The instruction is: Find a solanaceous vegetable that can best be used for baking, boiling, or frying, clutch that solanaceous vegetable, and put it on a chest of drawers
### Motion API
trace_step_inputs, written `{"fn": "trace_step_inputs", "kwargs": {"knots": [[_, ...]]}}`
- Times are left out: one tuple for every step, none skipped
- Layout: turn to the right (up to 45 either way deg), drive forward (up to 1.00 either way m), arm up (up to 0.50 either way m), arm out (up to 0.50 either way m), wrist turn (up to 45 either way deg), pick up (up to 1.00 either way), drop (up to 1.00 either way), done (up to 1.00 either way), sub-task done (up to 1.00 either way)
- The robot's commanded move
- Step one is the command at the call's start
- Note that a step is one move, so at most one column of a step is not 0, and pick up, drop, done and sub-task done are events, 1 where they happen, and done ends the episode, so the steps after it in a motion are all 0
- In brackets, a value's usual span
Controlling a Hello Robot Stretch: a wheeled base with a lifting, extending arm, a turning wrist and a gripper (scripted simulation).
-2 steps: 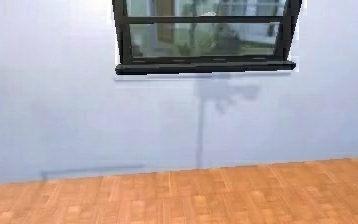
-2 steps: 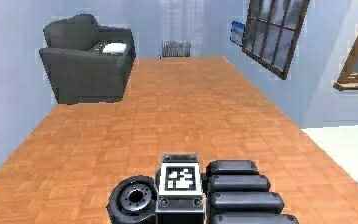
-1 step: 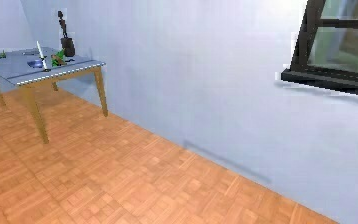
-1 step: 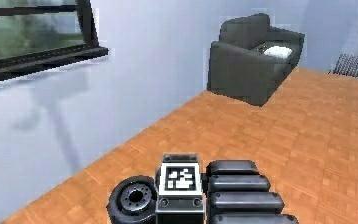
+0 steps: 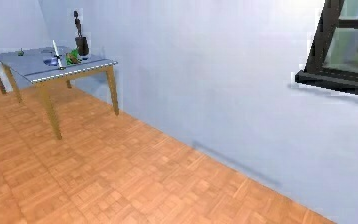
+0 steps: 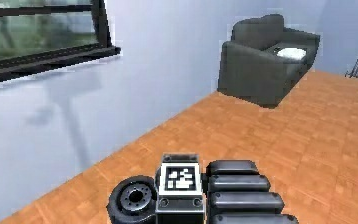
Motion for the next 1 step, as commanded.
{"fn": "trace_step_inputs", "kwargs": {"knots": [[0.0, 0.45, 0.0, 0.0, 0.0, 0.0, 0.0, 0.0, 0.0]]}}
